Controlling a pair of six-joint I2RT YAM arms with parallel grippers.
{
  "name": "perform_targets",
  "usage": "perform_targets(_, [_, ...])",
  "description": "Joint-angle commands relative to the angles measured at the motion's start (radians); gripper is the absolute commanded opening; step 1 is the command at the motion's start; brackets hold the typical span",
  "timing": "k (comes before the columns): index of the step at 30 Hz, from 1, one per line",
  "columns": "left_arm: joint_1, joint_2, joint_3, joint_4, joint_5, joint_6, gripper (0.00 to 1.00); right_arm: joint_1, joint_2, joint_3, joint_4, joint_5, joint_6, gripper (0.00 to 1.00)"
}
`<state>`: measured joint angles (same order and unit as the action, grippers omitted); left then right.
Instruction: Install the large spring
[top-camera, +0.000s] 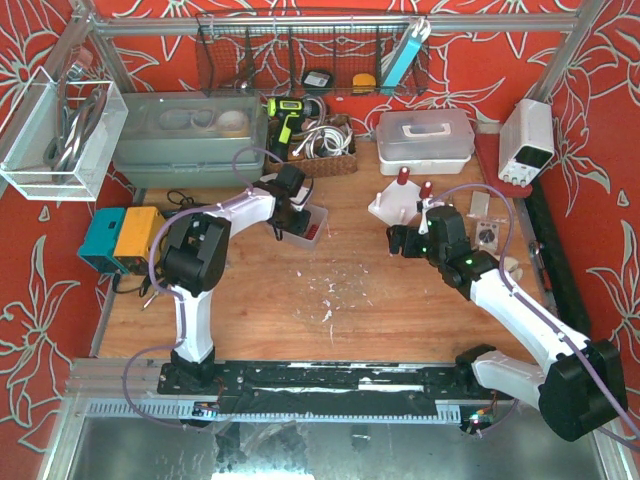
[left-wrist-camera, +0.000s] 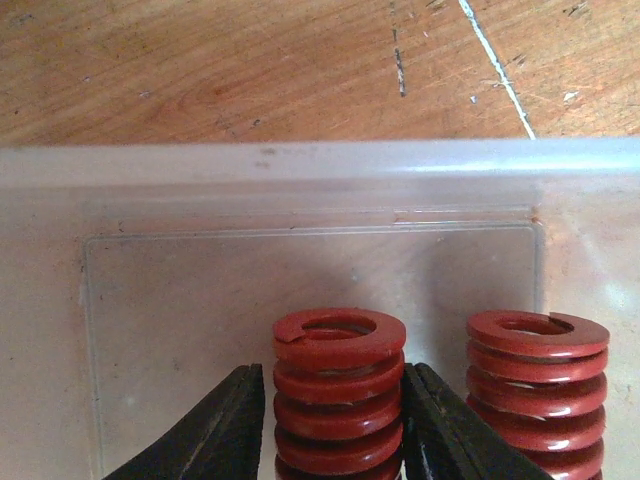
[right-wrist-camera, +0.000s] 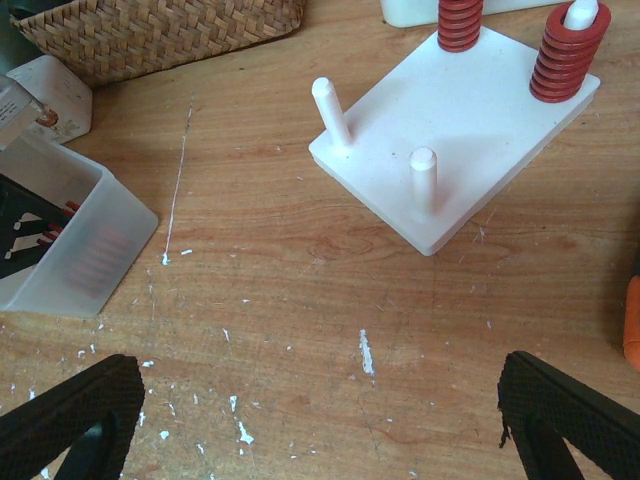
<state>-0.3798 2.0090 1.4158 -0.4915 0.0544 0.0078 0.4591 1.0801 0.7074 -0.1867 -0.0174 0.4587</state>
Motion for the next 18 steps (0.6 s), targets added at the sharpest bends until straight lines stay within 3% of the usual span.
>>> perform_targets(1, [-0.004, 0.031, 0.019, -0.045, -0.006, 0.017, 0.4, 0.007, -0.009, -0.001, -0.002, 0.024, 0.0, 0.97])
perform_targets(18, [-0.01, -0.07, 0.032, 0.03, 0.033, 0.015, 0.18, 0.007, -0.026, -0.005, -0.002, 0.039, 0.0, 0.97])
